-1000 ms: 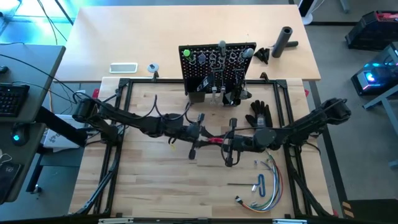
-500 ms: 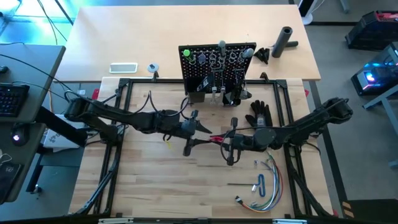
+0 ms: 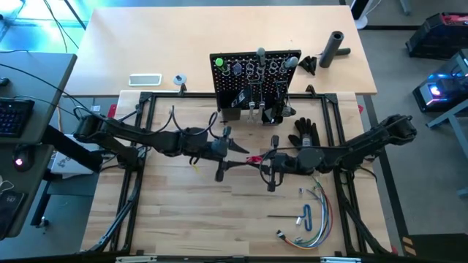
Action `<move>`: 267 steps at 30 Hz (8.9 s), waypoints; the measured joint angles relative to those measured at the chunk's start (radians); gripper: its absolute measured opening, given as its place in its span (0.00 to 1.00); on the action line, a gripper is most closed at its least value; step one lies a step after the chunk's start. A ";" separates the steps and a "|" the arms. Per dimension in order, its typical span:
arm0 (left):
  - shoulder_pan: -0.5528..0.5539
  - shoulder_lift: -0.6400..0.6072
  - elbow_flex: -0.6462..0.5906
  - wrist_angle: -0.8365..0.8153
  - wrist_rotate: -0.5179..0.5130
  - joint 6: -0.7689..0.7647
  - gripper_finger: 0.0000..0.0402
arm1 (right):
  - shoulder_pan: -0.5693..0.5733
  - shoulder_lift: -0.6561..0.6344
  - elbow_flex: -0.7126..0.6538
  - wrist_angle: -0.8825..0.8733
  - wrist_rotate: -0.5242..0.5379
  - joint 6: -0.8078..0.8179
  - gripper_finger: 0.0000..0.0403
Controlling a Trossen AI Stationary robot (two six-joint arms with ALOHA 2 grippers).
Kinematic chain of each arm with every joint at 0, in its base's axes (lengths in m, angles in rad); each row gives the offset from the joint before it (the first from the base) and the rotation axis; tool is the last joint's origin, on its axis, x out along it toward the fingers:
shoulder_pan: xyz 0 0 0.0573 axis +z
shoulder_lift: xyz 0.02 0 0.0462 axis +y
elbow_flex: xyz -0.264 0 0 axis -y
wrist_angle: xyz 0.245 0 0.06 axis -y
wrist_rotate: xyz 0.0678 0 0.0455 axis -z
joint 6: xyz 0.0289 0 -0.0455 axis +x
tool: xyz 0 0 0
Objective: Hang tools onto peg board
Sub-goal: Put the red cutter on the left black bin on the peg board, then put the silver socket on the right black bin on the peg board
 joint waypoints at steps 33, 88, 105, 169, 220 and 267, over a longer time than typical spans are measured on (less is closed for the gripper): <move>0.000 -0.018 0.004 0.028 0.043 -0.005 0.43 | 0.016 -0.076 -0.006 -0.170 0.047 0.038 0.09; 0.027 -0.076 0.003 0.026 -0.042 0.126 0.11 | -0.039 -0.002 -0.005 -0.025 0.115 -0.018 0.40; 0.234 -0.175 0.003 -0.040 -0.269 0.293 0.11 | 0.027 -0.063 -0.005 -0.265 0.186 0.105 0.45; 0.486 -0.218 -0.225 0.034 0.013 -0.005 0.54 | 0.233 -0.159 -0.005 -0.835 0.069 0.534 0.45; 0.014 0.325 -0.225 0.288 0.141 -0.129 0.53 | 0.659 0.192 0.027 -0.997 -0.127 1.318 0.45; -0.008 0.325 -0.225 0.341 0.149 -0.153 0.53 | 0.655 0.467 0.290 -1.301 0.005 1.231 0.11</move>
